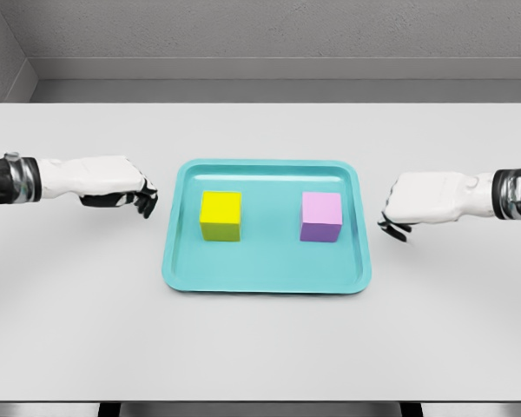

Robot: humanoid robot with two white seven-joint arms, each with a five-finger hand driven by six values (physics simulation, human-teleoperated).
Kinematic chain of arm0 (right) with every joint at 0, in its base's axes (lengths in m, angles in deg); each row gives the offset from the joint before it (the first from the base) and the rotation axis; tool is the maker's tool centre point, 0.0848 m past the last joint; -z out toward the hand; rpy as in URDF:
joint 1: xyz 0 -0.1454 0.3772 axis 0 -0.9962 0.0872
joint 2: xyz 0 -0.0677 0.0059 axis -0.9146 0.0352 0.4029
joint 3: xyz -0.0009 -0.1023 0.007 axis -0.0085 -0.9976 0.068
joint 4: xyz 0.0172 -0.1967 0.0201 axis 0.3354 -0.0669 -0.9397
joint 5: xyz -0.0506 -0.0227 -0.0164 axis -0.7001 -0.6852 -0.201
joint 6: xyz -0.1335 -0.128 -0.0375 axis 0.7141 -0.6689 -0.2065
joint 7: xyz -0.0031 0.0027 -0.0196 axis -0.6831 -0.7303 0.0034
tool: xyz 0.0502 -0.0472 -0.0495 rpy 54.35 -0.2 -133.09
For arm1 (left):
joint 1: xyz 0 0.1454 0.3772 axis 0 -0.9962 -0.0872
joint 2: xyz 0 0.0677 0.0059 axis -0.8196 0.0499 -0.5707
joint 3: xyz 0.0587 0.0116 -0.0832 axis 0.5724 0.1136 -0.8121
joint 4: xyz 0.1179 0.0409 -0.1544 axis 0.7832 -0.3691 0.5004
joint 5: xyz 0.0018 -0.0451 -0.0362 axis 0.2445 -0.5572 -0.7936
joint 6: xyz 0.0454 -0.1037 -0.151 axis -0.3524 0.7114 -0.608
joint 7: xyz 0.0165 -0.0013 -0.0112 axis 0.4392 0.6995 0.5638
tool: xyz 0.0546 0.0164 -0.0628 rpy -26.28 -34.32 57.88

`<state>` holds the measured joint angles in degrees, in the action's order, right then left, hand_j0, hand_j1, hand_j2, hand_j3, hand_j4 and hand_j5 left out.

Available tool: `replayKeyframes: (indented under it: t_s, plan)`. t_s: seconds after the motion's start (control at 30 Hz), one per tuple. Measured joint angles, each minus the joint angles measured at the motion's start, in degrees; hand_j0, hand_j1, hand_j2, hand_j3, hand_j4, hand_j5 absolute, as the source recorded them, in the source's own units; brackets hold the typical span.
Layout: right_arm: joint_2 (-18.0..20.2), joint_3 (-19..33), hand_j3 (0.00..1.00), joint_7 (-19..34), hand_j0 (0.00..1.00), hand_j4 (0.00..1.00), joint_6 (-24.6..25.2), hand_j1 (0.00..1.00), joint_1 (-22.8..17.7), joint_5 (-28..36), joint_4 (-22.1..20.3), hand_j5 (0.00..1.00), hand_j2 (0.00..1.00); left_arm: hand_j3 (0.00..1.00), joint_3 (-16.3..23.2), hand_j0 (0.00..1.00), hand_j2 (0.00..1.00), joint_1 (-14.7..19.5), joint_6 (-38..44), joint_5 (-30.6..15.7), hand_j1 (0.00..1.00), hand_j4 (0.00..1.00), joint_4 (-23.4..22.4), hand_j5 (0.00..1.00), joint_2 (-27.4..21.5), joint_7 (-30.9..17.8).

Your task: Push two cubes

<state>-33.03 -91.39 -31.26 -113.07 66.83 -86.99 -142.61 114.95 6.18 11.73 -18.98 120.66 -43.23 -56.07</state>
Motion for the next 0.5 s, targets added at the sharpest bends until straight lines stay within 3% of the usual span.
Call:
replayKeyframes:
  t_s: [0.23, 0.5]
  plan:
    - [-5.4, -3.0, 0.17, 0.0, 0.17, 0.17, 0.0, 0.17, 3.5, -2.0, 5.6, 0.17, 0.17, 0.13, 2.3, 0.13, 0.13, 1.5, 0.0, 0.1, 0.13, 0.13, -0.1, 0.13, 2.9, -0.1]
    - [-9.4, -5.8, 0.19, 0.0, 0.19, 0.19, 0.0, 0.19, 4.0, -4.3, 10.4, 0.19, 0.19, 0.14, 3.5, 0.14, 0.14, 2.6, 0.0, 2.1, 0.14, 0.14, -0.1, 0.14, 6.5, -0.1]
